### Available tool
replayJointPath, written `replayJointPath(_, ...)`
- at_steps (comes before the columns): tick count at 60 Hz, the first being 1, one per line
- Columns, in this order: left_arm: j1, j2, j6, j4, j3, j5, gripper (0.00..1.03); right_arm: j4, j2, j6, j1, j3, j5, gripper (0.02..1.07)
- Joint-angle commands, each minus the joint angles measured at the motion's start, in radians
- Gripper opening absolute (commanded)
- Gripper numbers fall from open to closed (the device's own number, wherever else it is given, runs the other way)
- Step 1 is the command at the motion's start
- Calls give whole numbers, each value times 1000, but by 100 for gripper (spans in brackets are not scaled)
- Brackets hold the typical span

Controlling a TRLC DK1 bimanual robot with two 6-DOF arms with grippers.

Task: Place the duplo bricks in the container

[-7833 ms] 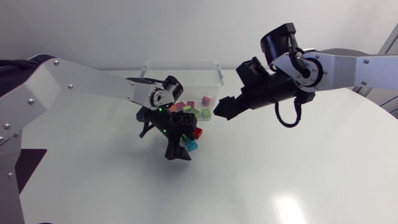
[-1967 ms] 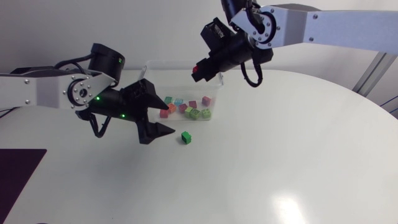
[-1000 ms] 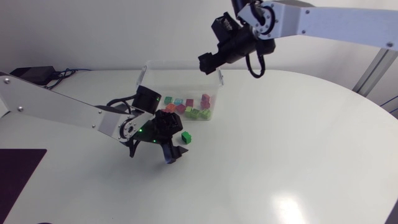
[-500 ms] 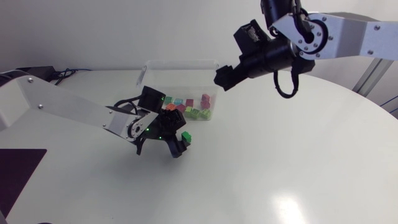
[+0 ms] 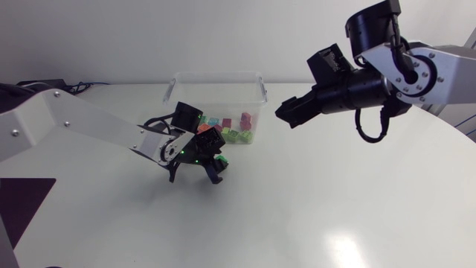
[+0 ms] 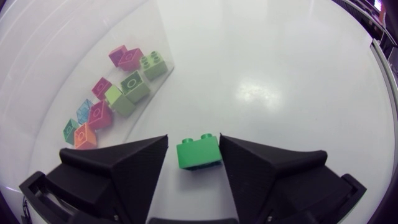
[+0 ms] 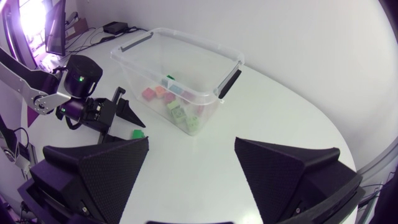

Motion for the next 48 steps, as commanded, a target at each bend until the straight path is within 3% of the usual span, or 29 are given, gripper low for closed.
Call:
replayJointPath(1,-6,-15,-16,-15,6,-10,30,13,-25,27,-8,-35,-9,102)
replayJointPath(14,-6,-216,-4,-115,-49,-10,29,13,-56,26,-13,-64,-13,102)
replayJointPath(26,56,-417,5,-256,58,-1,30,12,-85,26,-5,-120,-13,102)
replayJointPath(48,191,-324,-27,-271,336,30,30,20,-148,38,36,-256,8,102)
